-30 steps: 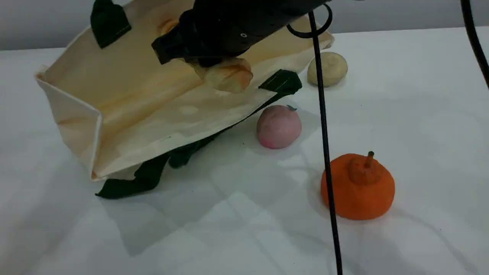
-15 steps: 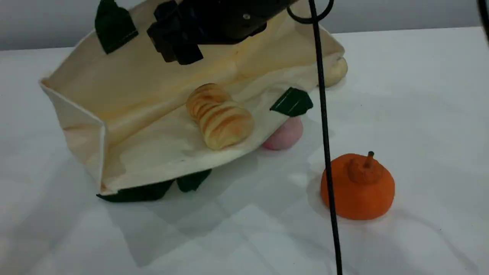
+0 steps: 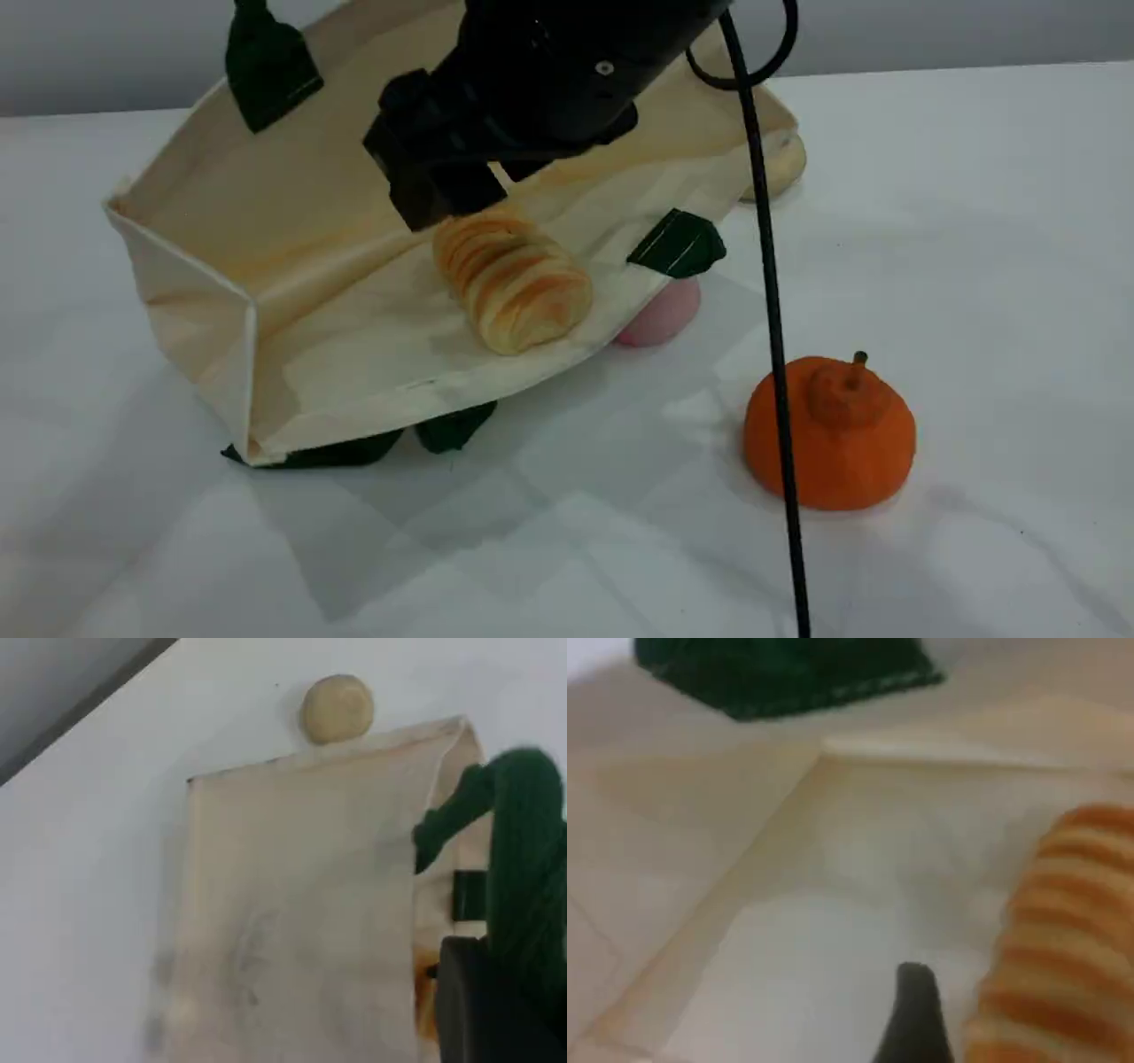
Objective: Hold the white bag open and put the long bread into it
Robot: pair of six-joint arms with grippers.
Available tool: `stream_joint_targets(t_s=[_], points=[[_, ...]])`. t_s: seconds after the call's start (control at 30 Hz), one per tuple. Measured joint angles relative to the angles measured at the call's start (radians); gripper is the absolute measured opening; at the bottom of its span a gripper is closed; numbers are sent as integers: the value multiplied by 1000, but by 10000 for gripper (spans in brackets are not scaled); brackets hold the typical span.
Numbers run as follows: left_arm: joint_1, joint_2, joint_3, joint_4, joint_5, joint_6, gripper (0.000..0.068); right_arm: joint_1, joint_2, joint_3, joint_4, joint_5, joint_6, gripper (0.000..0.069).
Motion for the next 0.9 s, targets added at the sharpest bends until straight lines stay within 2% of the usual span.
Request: stream_joint_targets(t_s=[0.27, 0.5, 0.9], points=[[1, 0, 1, 1, 0, 0, 85, -52, -63, 1, -38, 84, 0, 502], [1, 0, 2, 1, 0, 0, 85, -138, -103, 2, -40, 185, 3, 502], [1, 2, 3, 27, 0, 0, 85, -242, -239, 2, -68, 234, 5, 502]])
